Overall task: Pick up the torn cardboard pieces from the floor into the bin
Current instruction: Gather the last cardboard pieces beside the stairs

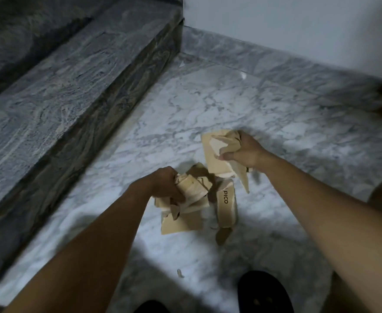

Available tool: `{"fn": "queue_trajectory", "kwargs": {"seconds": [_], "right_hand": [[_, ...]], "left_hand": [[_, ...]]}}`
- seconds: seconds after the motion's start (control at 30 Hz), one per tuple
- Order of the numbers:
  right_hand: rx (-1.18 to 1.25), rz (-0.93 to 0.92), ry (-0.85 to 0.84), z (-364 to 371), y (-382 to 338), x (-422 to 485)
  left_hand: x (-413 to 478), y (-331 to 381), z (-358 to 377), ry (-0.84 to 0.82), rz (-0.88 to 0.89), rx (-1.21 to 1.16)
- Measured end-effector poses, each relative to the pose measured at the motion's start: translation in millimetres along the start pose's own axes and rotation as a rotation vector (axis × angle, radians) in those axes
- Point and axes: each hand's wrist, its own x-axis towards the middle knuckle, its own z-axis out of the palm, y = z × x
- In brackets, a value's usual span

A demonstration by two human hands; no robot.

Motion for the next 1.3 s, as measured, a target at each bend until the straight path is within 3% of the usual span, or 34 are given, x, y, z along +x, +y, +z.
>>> {"fn": "queue_trajectory", "kwargs": {"seconds": [0.1, 0.2, 0.43, 0.63, 0.77, 1.0, 1.07, 1.13, 1.3], "right_hand": [[-0.051, 0.111, -0.037, -27, 2, -15], [-0.159, 0.253, -0.106, -34, 10, -33], [0.036, 0.461, -0.184, 15, 51, -65], [-0.111, 0.316, 0.016, 79, 65, -59], [-0.074, 0.313, 0.001, 78, 66, -50], [0.119, 0.147, 0.07, 48, 37, -29], [0.105, 0.128, 0.073, 36, 22, -23], [0.093, 0.129, 0.054, 26, 9, -23], [-0.111, 0.197, -0.081, 9, 15, -25]], "left_hand": [[30, 34, 14, 0.026, 0.07, 0.099], [49, 48, 30, 0.028, 0.012, 0.281], [52, 33, 25, 0.095, 0.004, 0.061], [40, 14, 31, 0.222, -0.023, -0.181], [32, 6, 31, 0.325, -0.055, -0.333], [-1, -3, -15, 0.517, -0.064, -0.651], [-11, -10, -26, 0.484, -0.098, -0.744], [-22, -11, -36, 0.343, -0.108, -0.682], [-25, 4, -22, -0.11, -0.006, -0.097]]}}
